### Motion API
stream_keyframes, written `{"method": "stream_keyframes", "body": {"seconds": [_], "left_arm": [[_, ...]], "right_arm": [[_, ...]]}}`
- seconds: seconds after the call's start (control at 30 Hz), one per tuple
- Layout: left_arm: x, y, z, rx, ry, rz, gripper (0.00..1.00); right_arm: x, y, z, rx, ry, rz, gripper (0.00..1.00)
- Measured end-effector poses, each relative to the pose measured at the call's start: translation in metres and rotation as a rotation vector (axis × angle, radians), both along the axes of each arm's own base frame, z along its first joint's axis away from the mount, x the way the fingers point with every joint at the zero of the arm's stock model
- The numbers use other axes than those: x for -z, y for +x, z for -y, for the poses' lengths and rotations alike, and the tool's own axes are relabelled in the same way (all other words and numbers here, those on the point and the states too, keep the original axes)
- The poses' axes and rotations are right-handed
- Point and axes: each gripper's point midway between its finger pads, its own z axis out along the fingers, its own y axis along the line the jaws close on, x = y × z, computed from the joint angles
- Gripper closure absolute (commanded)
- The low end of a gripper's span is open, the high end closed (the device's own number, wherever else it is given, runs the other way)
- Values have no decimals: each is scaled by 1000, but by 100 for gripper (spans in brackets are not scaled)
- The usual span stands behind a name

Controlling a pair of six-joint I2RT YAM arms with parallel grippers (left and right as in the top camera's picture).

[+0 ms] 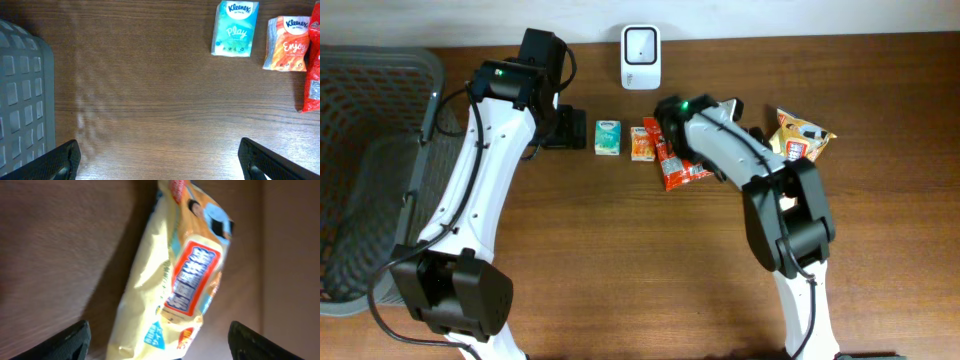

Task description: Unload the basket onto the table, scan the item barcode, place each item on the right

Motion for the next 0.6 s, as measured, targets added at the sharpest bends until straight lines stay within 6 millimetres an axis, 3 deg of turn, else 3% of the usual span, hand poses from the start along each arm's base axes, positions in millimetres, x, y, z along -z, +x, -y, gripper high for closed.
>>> {"method": "stream_keyframes", "body": {"seconds": [0.03,0.13,0.27,0.33,0.37,0.47,0.5,0.6], "left_arm": [[0,0,0,0,0,0,1],[0,0,0,0,0,0,1],[0,0,0,0,0,0,1],[0,0,0,0,0,0,1],[0,0,0,0,0,-1,1],[0,0,0,0,0,0,1],[0,0,0,0,0,0,1],[0,0,0,0,0,0,1]], "right_arm": [[3,1,-2,-15,63,-50,1],[22,-19,3,-21,246,-257,1],[49,-32,30,46,326,-320,1],[50,-28,42,75,354,-280,2],[51,-26,46,85,369,-258,13],[58,-14,51,96,414,-170,80],[64,-11,52,96,416,-144,96],[66,-13,54,101,413,-148,96]]}}
